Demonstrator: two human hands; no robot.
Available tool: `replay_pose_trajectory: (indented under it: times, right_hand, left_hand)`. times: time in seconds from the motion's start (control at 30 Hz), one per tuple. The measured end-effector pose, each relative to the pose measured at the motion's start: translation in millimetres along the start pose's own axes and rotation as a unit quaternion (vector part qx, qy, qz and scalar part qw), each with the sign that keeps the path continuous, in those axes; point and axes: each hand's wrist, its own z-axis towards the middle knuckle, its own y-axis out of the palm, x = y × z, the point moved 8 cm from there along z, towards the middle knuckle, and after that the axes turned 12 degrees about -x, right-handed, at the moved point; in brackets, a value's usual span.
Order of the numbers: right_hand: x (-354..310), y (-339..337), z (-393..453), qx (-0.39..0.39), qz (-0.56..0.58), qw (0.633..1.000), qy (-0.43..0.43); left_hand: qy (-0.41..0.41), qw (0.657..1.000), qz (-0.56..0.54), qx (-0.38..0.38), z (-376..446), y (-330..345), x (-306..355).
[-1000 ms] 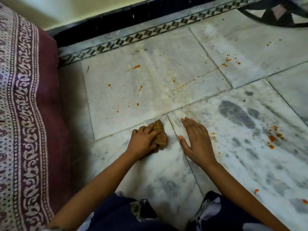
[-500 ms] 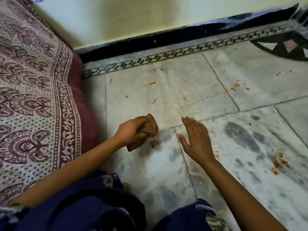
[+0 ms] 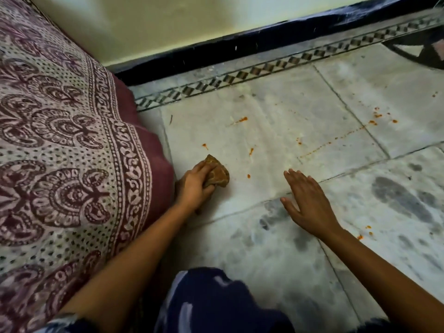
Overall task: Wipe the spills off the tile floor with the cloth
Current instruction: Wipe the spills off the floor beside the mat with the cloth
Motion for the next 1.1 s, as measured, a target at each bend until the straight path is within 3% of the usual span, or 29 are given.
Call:
replay_pose_trajectory:
  times: [0.3, 0.5, 0.77, 0.97, 1.1]
  right_hand:
    - [-14.6, 5.2, 37.8, -0.036, -0.025, 0.999, -0.003]
    - [1.6, 54.7, 62.8, -0.052, -0.016, 0.998, 0.027]
    - [33.6, 85.7, 59.8, -0.074, -0.003, 0.994, 0.074]
    - [34.1, 84.7, 59.1, -0.062, 0.005, 0.996, 0.068]
    - [34.5, 86.2, 57.0, -0.055, 0.007, 0.996, 0.069]
  left_hand:
    - [-0.041, 0.999, 0.03, 0.002, 30.3, 5.2, -11.6]
    - [-0.045, 0.989, 0.128, -0.064, 34.4, 56.2, -25.8]
    - [-0.133, 0.988, 0.084, -0.007, 80.3, 67.9, -8.7]
    - [-0.017, 0.986, 0.167, -0.002, 57.2, 87.6, 10.5]
    - [-0.052, 0.985, 0.167, -0.002, 47.9, 68.6, -22.1]
